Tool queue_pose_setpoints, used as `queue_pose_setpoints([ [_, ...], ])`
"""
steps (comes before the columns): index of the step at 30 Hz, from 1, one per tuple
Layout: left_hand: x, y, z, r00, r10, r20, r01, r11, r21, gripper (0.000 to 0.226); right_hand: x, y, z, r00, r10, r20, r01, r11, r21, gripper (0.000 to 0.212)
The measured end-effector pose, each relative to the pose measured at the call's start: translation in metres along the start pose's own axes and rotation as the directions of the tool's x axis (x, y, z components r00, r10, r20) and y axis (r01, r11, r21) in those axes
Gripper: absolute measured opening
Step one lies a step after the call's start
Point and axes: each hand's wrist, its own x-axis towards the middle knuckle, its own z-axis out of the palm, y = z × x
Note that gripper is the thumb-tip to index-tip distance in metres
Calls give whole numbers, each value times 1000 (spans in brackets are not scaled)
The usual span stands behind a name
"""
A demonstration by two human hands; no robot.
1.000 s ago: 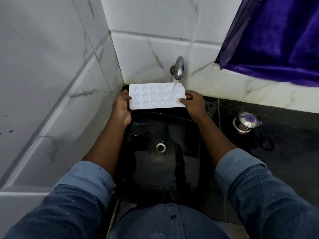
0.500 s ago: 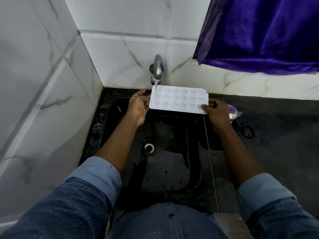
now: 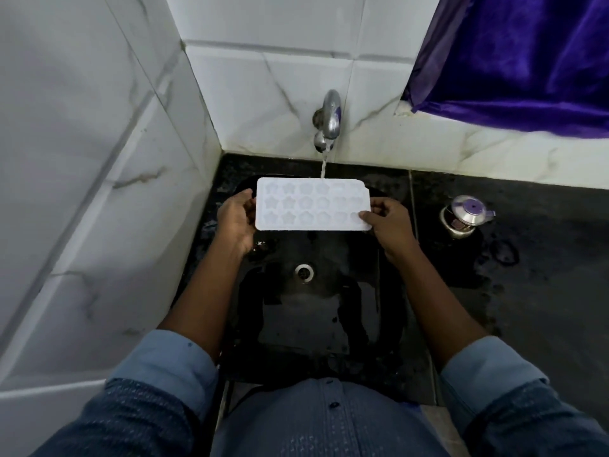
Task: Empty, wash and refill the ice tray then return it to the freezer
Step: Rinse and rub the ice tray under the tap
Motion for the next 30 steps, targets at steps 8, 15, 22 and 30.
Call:
queue_pose_setpoints([
  [8, -9, 14, -7, 998, 61, 36, -58, 997, -58, 28, 24, -29, 38, 999, -6, -34, 7, 1000, 28, 22],
  [15, -15, 18, 12, 997, 69, 40, -68, 997, -39, 27, 23, -42, 29, 992, -12, -124, 26, 993, 117, 21],
  [22, -16, 15, 13, 997, 40, 59, -41, 999, 10, 29, 28, -33, 12, 988, 132, -85, -112, 972, 207, 17],
  [30, -14, 22, 8, 995, 37, 92, -49, 991, 126, 21, 20, -36, 18, 978, 168, -125, -127, 951, 283, 15],
])
